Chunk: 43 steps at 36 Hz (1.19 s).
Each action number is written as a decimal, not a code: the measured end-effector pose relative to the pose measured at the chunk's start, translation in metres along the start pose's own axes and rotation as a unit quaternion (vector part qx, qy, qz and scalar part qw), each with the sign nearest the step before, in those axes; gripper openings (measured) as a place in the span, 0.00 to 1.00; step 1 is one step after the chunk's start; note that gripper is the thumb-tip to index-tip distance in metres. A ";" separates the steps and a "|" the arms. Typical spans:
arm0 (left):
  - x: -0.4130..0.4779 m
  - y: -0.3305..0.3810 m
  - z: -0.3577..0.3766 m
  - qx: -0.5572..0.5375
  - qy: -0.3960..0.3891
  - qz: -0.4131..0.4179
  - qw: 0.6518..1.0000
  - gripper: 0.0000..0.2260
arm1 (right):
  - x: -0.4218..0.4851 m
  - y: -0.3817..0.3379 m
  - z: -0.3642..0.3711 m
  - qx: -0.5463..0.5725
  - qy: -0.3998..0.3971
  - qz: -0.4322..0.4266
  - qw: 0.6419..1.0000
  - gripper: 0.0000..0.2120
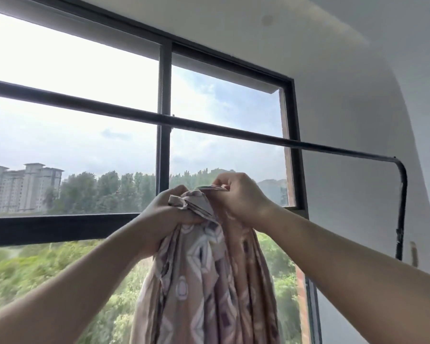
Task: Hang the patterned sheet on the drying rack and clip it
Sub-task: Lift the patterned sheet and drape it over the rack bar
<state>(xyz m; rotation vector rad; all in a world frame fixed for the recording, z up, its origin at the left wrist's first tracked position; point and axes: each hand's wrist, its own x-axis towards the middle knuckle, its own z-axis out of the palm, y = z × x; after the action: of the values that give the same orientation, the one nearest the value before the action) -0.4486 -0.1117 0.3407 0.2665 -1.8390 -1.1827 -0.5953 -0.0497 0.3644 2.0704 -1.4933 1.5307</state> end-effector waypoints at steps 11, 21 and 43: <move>0.004 0.007 0.005 0.028 0.179 0.061 0.982 0.11 | -0.023 0.037 0.000 -0.089 -0.103 0.140 0.981 0.02; 0.006 0.004 -0.016 0.042 0.268 0.083 0.959 0.12 | -0.045 0.078 0.003 -0.231 -0.181 0.272 0.916 0.13; -0.014 -0.005 -0.033 0.046 0.152 0.010 0.987 0.14 | -0.024 0.023 -0.031 -0.211 0.091 0.032 0.973 0.21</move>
<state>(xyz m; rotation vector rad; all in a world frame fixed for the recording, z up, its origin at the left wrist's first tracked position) -0.4162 -0.1263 0.3332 0.4541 -1.6257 -0.9850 -0.6327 -0.0266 0.3503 1.6139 -1.6529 1.2448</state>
